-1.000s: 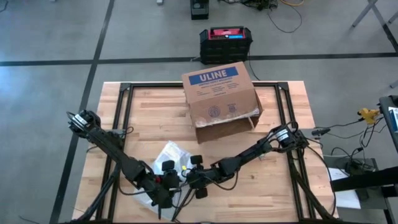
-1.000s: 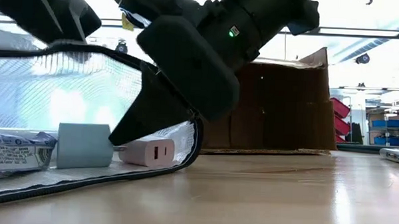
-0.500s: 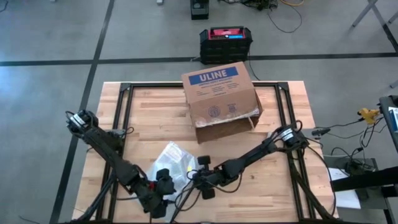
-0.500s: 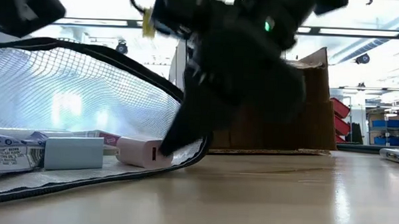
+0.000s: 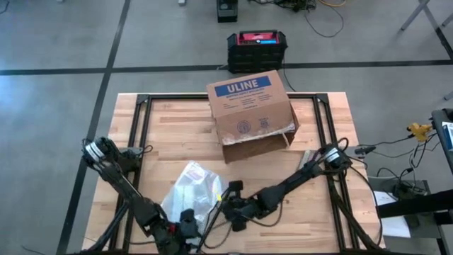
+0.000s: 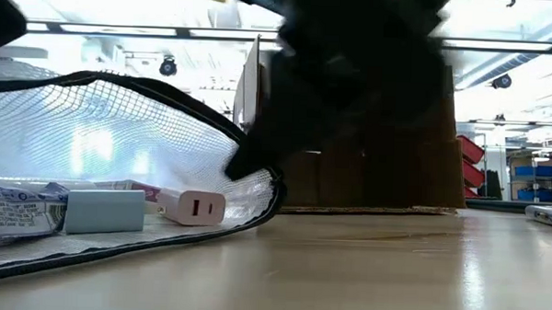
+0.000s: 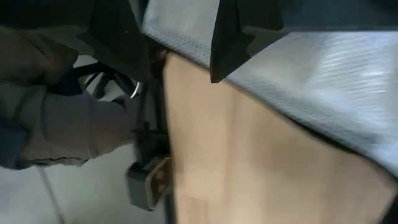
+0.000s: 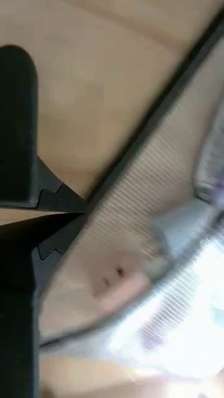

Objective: Unpack boxes
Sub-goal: Adjust the charger adapters into the white zip bag, then close the white zip bag

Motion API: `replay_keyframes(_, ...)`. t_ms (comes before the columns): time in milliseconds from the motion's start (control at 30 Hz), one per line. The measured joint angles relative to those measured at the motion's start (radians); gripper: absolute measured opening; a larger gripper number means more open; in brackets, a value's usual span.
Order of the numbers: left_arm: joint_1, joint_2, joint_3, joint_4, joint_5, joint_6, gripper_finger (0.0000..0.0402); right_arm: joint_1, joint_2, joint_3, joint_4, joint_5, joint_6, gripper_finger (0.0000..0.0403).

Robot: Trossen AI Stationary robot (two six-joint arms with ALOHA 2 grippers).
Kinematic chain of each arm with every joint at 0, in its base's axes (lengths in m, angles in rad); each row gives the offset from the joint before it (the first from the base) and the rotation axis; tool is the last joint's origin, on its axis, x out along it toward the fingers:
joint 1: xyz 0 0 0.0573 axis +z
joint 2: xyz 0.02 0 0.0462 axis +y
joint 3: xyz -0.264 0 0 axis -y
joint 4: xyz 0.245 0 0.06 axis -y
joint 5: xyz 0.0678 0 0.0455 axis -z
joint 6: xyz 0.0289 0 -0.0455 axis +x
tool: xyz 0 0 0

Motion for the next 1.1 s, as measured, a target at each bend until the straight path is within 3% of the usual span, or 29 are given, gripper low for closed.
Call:
replay_keyframes(167, -0.023, 0.127, 0.081, -0.014, 0.034, -0.002, 0.0157, 0.056, -0.009, 0.002, -0.030, -0.011, 0.076, 0.0000)
replay_keyframes(333, -0.025, 0.179, 0.214, -0.273, 0.159, -0.083, 0.0156, 0.087, -0.003, 0.004, -0.012, -0.056, 0.138, 0.0000)
replay_keyframes(667, -0.056, 0.180, 0.449, -0.612, 0.148, -0.088, 0.0156, 0.095, 0.016, 0.004, 0.000, -0.053, 0.101, 0.0000)
replay_keyframes(800, -0.088, 0.182, 0.443, -0.626, 0.148, -0.142, 0.0156, 0.095, 0.015, 0.018, 0.001, -0.053, 0.081, 0.0000)
replay_keyframes(967, -0.115, 0.187, 0.336, -0.635, 0.138, -0.266, 0.0156, 0.095, 0.014, 0.023, 0.001, -0.054, 0.079, 0.0000)
replay_keyframes(1100, -0.108, 0.187, 0.234, -0.505, 0.120, -0.257, 0.0156, 0.105, 0.014, 0.023, 0.046, -0.105, 0.056, 0.0000)
